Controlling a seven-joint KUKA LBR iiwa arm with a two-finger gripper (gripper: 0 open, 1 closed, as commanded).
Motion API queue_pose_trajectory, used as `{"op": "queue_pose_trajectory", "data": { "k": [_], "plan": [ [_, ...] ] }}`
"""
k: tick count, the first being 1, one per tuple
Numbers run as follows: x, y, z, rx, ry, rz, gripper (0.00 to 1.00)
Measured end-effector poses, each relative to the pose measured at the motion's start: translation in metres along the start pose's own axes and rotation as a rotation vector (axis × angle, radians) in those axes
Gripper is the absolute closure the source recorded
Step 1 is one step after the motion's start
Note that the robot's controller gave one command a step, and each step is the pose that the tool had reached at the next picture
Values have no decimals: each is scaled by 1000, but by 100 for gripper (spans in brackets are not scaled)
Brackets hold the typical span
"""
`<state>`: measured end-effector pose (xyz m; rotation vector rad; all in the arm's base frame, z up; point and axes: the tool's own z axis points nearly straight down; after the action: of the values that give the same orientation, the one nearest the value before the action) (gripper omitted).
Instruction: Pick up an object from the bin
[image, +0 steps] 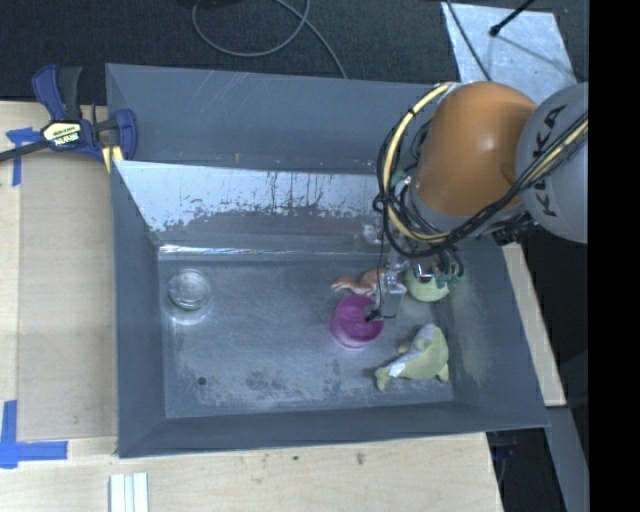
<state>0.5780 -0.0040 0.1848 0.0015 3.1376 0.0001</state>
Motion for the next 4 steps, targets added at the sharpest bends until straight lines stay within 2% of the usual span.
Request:
{"op": "queue_pose_trajectory", "data": {
  "k": [1,2,3,4],
  "plan": [
    [0,0,0,0,0,0,0],
    [-30,-48,67,1,-5,-48,0],
    [-48,-69,116,0,3,14,0],
    [-43,-135,115,3,0,-55,0]
  ]
}}
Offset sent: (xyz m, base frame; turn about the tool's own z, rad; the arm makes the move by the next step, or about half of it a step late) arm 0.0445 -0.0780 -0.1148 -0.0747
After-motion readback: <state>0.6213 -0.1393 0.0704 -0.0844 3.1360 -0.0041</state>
